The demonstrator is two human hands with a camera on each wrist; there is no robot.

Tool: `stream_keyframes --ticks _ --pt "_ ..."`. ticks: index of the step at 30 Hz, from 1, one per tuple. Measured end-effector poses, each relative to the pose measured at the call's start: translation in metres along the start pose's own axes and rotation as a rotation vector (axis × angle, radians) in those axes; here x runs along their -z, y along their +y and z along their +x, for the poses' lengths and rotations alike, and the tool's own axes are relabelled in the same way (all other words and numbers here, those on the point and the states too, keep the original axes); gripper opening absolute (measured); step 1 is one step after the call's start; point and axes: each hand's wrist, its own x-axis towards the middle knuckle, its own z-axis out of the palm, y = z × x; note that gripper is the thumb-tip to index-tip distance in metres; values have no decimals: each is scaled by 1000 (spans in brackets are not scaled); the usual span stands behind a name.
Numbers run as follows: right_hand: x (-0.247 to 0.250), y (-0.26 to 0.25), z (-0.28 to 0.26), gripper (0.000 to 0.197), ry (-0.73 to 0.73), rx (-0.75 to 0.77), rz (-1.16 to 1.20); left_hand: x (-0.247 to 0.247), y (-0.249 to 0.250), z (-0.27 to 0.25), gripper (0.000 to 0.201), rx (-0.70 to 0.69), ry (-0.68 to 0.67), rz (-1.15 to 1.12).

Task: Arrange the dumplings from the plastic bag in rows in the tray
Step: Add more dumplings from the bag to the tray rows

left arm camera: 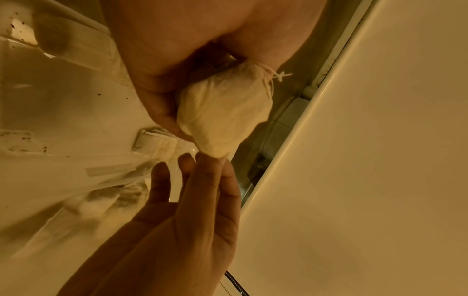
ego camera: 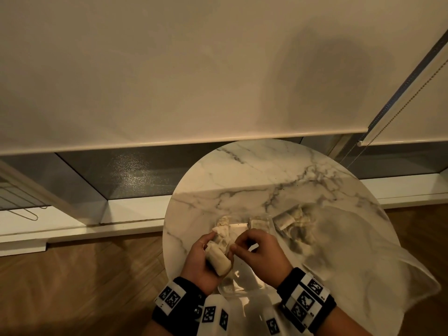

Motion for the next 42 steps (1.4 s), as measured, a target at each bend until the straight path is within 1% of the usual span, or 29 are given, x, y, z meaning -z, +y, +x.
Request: stream_keyframes --ticks 5,10,16,19,24,26,28,30,32,34,36,40,42 --pt "2 -3 -1 10 -42 -32 113 3 3 0 28 33 8 14" --pt "5 3 5 6 -38 -96 249 5 6 -1 37 57 -12 51" --pt "18 6 18 6 -3 -221 465 15 9 10 28 79 54 41" --pt "24 11 24 8 24 -259 503 19 12 15 23 99 59 24" --pt "36 25 38 8 47 -276 489 25 19 21 28 105 69 -47" --pt "40 38 45 12 64 -288 403 28 22 22 29 106 65 -76" --pt "45 54 52 16 56 -305 204 34 25 26 28 88 94 -70" --pt "48 66 58 20 -19 -327 -94 39 28 29 25 60 128 -63" --pt "47 70 63 21 -131 -375 -300 43 30 31 25 52 135 -76" --pt "43 72 69 20 -209 -413 -392 46 33 32 27 43 136 -93" --pt "38 74 75 19 -231 -434 -435 49 34 32 28 38 136 -100" --pt "35 73 83 18 -216 -380 -672 53 37 30 30 18 143 -126" --pt "35 71 85 19 -216 -330 -803 52 37 27 30 7 157 -135"
